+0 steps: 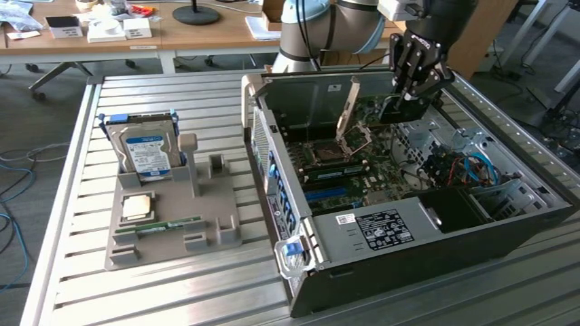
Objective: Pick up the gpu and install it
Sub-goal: 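Insert the gpu into the slot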
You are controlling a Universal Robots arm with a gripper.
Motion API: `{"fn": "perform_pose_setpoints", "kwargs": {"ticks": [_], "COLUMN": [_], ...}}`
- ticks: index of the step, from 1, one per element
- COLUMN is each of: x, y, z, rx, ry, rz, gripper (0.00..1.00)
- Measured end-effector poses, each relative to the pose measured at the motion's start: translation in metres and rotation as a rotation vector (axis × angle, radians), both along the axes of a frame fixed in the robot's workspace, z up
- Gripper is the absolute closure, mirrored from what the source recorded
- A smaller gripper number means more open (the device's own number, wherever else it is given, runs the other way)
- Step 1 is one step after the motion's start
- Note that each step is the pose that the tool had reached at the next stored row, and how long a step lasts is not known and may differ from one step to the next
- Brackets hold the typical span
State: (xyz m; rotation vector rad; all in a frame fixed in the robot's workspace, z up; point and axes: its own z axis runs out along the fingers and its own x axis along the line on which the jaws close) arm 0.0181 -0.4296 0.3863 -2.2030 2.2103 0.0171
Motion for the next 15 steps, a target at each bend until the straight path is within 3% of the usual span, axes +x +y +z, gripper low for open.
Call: {"fn": "perform_pose_setpoints", "kwargs": {"ticks": [15], "x": [-0.0034], "y": [0.0], "z": [-0.0046], "rx": [0.0001], "ry": [-0.0022], "rz": [0.001], "gripper": [0.73]}}
